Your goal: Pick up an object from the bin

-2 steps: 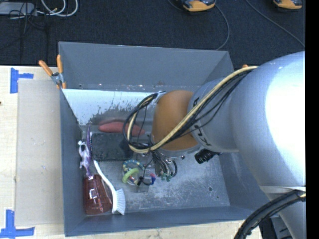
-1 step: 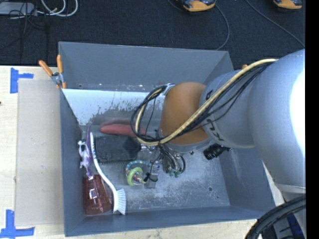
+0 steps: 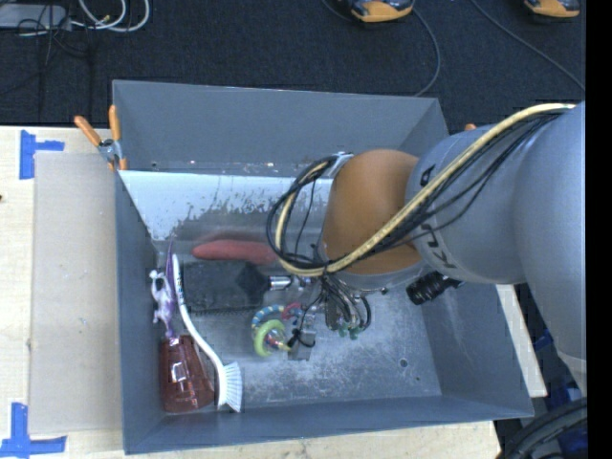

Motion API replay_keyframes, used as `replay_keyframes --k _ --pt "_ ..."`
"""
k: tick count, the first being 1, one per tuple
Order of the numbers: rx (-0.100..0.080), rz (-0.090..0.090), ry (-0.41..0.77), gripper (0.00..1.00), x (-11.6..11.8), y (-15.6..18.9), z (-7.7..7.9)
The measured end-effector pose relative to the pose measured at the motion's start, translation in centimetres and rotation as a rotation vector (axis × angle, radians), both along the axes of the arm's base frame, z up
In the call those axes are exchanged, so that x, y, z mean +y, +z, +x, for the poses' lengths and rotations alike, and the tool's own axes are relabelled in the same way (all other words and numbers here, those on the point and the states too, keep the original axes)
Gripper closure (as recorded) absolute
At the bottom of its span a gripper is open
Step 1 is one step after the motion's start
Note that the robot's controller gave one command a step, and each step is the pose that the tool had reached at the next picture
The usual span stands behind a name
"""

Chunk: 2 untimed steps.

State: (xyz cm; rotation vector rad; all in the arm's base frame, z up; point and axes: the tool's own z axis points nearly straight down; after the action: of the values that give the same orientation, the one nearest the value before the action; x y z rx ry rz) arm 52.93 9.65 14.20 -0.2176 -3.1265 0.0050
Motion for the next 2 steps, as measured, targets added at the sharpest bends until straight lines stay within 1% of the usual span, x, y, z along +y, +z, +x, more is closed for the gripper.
replay_keyframes --k 1,2 --pt "0.010 -0.001 0.043 1.00 0.86 -7.24 1.15" --pt "0.009 -0.001 0.043 1.00 0.86 -7.18 1.18"
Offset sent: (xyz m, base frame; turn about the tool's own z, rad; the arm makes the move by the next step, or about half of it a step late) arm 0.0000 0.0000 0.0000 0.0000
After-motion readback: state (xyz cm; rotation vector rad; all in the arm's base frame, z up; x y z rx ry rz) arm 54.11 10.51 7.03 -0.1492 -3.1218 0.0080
